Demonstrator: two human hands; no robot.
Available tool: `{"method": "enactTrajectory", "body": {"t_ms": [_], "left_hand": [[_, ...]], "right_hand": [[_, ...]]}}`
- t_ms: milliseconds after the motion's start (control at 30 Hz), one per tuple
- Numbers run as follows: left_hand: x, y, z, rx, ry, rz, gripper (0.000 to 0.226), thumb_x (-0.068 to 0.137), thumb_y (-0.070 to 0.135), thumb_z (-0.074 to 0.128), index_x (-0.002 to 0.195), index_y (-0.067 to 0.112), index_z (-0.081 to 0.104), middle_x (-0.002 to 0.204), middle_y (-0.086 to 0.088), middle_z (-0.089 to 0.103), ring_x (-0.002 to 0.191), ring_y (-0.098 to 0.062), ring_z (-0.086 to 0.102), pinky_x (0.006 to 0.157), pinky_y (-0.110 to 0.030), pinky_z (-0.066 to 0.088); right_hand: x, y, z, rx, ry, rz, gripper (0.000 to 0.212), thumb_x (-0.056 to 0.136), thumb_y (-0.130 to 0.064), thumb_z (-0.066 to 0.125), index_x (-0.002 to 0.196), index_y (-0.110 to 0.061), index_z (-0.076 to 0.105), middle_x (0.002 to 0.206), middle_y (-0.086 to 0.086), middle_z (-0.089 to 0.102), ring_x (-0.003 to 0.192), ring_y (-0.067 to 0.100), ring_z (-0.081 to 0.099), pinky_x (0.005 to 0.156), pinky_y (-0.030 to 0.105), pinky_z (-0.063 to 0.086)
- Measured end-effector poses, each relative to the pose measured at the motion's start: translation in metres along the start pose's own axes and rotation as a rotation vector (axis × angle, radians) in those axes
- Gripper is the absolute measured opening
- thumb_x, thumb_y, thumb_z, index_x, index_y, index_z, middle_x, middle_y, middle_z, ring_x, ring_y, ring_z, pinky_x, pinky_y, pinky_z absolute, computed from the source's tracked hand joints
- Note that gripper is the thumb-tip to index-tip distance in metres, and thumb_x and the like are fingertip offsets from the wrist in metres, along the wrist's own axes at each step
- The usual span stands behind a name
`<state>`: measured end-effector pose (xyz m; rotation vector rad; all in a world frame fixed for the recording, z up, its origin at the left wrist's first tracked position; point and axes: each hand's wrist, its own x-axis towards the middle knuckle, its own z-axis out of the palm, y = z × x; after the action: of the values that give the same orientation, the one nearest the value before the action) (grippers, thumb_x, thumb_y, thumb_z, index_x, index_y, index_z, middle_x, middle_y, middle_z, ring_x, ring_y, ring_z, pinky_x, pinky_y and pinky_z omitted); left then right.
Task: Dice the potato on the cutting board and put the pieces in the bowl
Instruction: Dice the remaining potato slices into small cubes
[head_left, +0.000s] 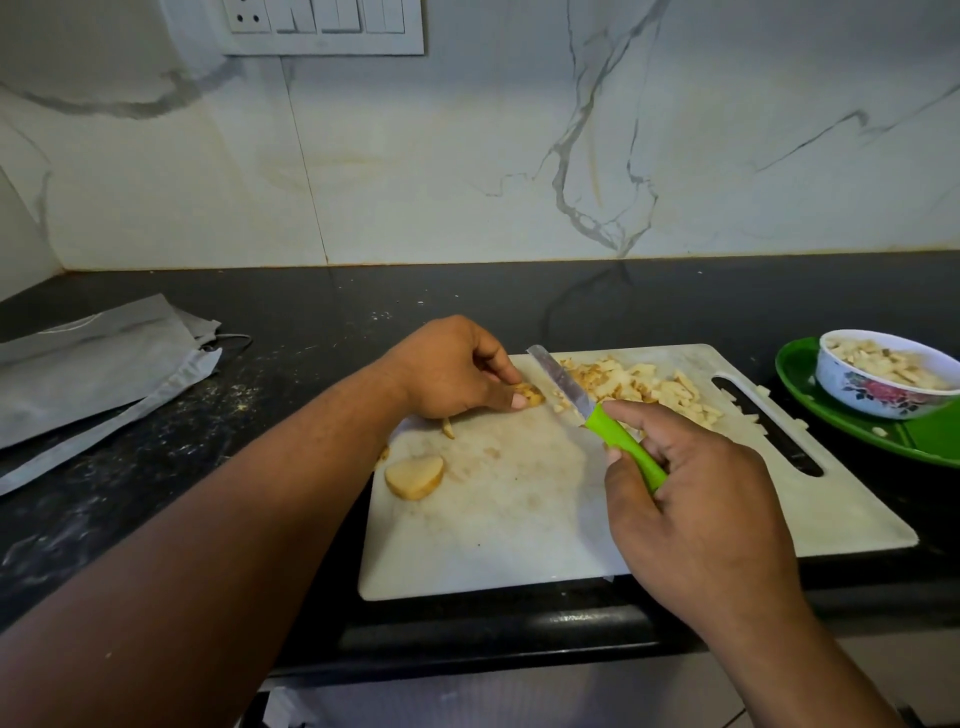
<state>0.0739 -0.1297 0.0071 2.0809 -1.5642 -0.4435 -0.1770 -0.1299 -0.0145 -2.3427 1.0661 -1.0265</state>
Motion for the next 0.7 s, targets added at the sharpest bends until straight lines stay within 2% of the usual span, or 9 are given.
{"method": "enactTrajectory", "body": {"t_ms": [133, 267, 400, 467, 600, 700], "left_hand": [[0.0, 0.002, 0.002, -0.04, 0.02, -0.039, 0.012, 0.078, 0.038, 0.089, 0.086, 0.032, 0.083, 0.085, 0.021, 0.075, 0.086, 0.005, 0.066, 0.072, -0.012, 0.041], [0.0, 0.003, 0.001, -0.077, 0.027, -0.091, 0.015, 0.075, 0.036, 0.092, 0.083, 0.028, 0.083, 0.082, 0.018, 0.077, 0.089, -0.001, 0.068, 0.086, -0.024, 0.052], [-0.001, 0.005, 0.002, -0.071, 0.018, -0.105, 0.011, 0.076, 0.035, 0.091, 0.08, 0.028, 0.083, 0.08, 0.016, 0.077, 0.089, -0.004, 0.07, 0.089, -0.03, 0.056], [-0.002, 0.007, 0.002, -0.069, 0.02, -0.112, 0.011, 0.077, 0.034, 0.091, 0.079, 0.027, 0.083, 0.08, 0.014, 0.077, 0.087, -0.005, 0.07, 0.087, -0.03, 0.057], [-0.001, 0.011, 0.002, -0.074, 0.029, -0.147, 0.014, 0.077, 0.033, 0.091, 0.08, 0.023, 0.082, 0.078, 0.012, 0.077, 0.084, -0.006, 0.07, 0.08, -0.029, 0.055], [0.001, 0.012, 0.002, -0.053, 0.032, -0.154, 0.014, 0.076, 0.034, 0.091, 0.079, 0.024, 0.082, 0.08, 0.011, 0.077, 0.087, -0.008, 0.071, 0.088, -0.036, 0.059]], "right_hand": [[0.001, -0.004, -0.002, -0.058, -0.048, -0.004, 0.038, 0.089, -0.028, 0.062, 0.127, -0.032, 0.065, 0.08, -0.018, 0.066, 0.057, -0.003, 0.048, 0.056, 0.016, 0.042], [0.006, -0.013, -0.004, -0.093, -0.065, 0.002, 0.037, 0.087, -0.023, 0.063, 0.123, -0.03, 0.068, 0.092, -0.015, 0.071, 0.075, 0.004, 0.062, 0.07, 0.023, 0.053], [0.014, -0.024, -0.002, -0.176, -0.094, -0.008, 0.039, 0.091, -0.026, 0.059, 0.129, -0.032, 0.064, 0.107, -0.013, 0.071, 0.088, 0.006, 0.063, 0.077, 0.017, 0.048], [0.017, -0.031, 0.001, -0.225, -0.104, -0.035, 0.04, 0.091, -0.026, 0.057, 0.13, -0.033, 0.062, 0.108, -0.011, 0.071, 0.088, 0.008, 0.062, 0.075, 0.018, 0.049], [0.008, -0.034, -0.003, -0.253, -0.125, -0.058, 0.039, 0.09, -0.026, 0.056, 0.128, -0.034, 0.063, 0.097, -0.012, 0.071, 0.075, 0.004, 0.059, 0.068, 0.016, 0.049], [-0.011, -0.032, -0.014, -0.298, -0.159, -0.091, 0.038, 0.09, -0.027, 0.055, 0.127, -0.033, 0.063, 0.097, -0.013, 0.07, 0.079, 0.006, 0.059, 0.071, 0.016, 0.048]]}}
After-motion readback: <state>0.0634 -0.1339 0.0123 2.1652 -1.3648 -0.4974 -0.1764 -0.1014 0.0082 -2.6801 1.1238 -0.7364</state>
